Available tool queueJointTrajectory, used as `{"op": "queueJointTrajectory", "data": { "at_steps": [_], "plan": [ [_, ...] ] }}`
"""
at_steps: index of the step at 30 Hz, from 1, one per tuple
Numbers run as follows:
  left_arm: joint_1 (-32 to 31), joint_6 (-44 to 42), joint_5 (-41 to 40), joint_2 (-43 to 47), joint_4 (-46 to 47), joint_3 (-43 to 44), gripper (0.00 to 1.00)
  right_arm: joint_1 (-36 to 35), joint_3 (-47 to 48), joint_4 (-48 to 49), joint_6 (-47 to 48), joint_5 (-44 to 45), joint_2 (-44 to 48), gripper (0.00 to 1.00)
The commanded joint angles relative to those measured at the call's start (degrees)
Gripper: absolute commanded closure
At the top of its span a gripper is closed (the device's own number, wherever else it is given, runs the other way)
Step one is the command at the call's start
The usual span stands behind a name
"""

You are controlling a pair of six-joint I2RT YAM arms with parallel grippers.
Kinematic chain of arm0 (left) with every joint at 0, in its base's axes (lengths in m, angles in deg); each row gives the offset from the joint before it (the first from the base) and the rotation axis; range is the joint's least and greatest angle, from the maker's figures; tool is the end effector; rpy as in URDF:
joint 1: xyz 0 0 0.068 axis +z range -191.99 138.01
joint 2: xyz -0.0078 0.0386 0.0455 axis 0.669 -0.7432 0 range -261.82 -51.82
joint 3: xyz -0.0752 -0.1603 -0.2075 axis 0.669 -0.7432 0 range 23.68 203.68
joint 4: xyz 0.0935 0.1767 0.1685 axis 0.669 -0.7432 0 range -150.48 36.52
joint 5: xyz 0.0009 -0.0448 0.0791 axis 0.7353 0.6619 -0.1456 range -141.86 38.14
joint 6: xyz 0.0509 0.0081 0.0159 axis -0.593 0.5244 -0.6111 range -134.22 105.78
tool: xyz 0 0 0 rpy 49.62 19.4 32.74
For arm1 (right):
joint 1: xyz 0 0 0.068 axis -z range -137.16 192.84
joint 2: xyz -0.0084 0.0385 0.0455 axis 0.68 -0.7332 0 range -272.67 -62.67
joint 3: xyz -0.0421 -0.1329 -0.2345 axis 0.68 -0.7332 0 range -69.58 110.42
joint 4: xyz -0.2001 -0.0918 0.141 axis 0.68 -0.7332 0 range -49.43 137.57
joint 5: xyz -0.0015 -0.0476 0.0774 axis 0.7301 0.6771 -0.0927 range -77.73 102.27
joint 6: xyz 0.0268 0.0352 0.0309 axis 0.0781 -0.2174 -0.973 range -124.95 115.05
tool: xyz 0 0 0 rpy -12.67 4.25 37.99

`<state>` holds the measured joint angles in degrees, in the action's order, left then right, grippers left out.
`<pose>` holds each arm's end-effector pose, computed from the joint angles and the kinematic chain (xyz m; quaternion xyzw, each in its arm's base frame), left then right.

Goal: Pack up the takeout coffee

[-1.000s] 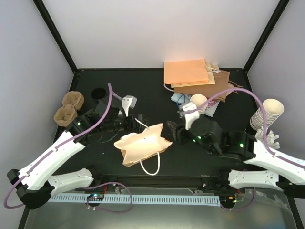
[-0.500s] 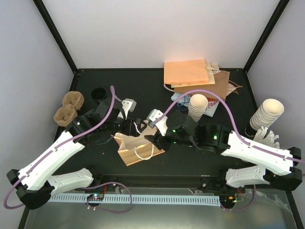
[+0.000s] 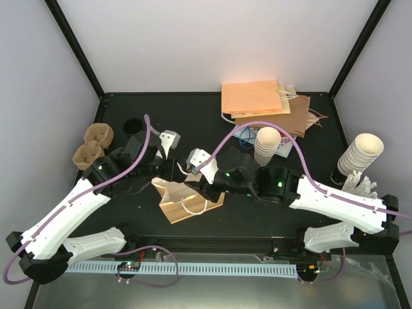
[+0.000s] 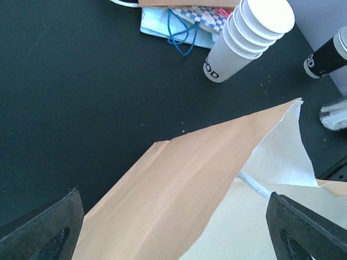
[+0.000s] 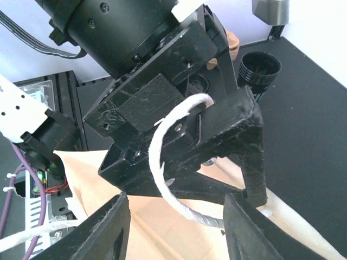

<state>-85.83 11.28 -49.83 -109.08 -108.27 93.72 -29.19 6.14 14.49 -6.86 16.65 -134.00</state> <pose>0.1321 -0.1286 0.3749 0.1527 0.9006 -0.2446 0.3253 0.0862 0.2572 0.3896 -0.4779 0.7148 0.2801 0.4268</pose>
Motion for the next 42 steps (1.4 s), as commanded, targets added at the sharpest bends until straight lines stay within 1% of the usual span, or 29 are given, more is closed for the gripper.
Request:
{"op": "queueJointTrajectory", "data": {
  "at_steps": [1, 6, 9, 12, 15, 18, 23, 25, 26, 28, 30, 33, 34, 37, 40, 42],
  "plan": [
    [0.42, -2.86, -1.41, 1.76, 1.11, 2.33, 0.05, -0.33, 0.02, 4.17, 1.38, 0.91, -0.29, 0.55],
    [0.41, -4.74, -1.68, 1.8, 1.06, 2.29, 0.05, -0.36, -0.27, 5.57, 1.43, 3.29, -0.26, 0.72],
    [0.41, -5.46, -1.19, 1.75, 0.71, 2.21, 0.05, -0.35, -0.4, 6.16, 1.29, 4.44, -0.14, 0.79],
    [0.39, -6.41, -0.38, 1.51, -0.38, 2.37, 0.05, -0.32, -0.31, 6.32, 0.4, 6.66, 0.12, 0.84],
    [0.42, -7.36, -0.3, 1.49, -1.83, 1.98, 0.05, -0.29, -0.76, 7.06, -0.48, 8.65, 0.9, 0.86],
    [0.39, -8.44, 0.43, 1.45, -3.75, 1.74, 0.05, -0.3, -1.01, 7.75, -1.13, 9.48, 1.44, 0.86],
    [0.4, -10.29, 4.24, 2.81, -4.8, 2.33, 0.05, -0.3, 0.03, 6.19, -2.66, 13.14, 0.34, 0.86],
    [0.4, -10.9, 5.47, 3.7, -4.72, 2.61, 0.04, -0.17, 0.93, 4.64, -3.66, 15.19, -0.72, 0.83],
    [0.39, -11.09, 5.7, 4.09, -4.71, 2.83, 0.04, -0.18, 1.46, 3.83, -4.23, 16.15, -1.1, 0.8],
    [0.39, -11.47, 5.34, 4.57, -4.71, 3.08, 0.04, -0.1, 2.46, 2.04, -5.09, 17.51, -1.68, 0.69],
    [0.41, -11.86, 3.7, 4.65, -4.63, 2.73, 0.04, -0.1, 3.0, 0.97, -5.65, 17.67, -1.67, 0.64],
    [0.42, -14.05, 0.21, 3.55, -5.11, 2.12, 0.09, -0.04, 2.74, 0.28, -6.7, 17.93, -0.34, 0.59],
    [0.42, -14.96, -1.63, 2.96, -5.84, 2.23, 0.11, -0.02, 2.64, -0.14, -6.96, 18.08, 0.19, 0.55],
    [0.39, -16.58, -6.54, 0.93, -8.49, 3.68, 0.16, -0.04, 2.83, -3.17, -8.24, 18.77, 1.48, 0.49],
    [0.41, -19.36, -5.75, -0.45, -9.83, 4.63, 0.2, 0.24, 2.85, -6.39, -9.54, 19.17, 2.42, 0.45],
    [0.41, -21.22, -5.14, -0.85, -10.33, 4.84, 0.27, 0.46, 2.85, -8.35, -10.28, 19.57, 2.86, 0.44]
  ]
}}
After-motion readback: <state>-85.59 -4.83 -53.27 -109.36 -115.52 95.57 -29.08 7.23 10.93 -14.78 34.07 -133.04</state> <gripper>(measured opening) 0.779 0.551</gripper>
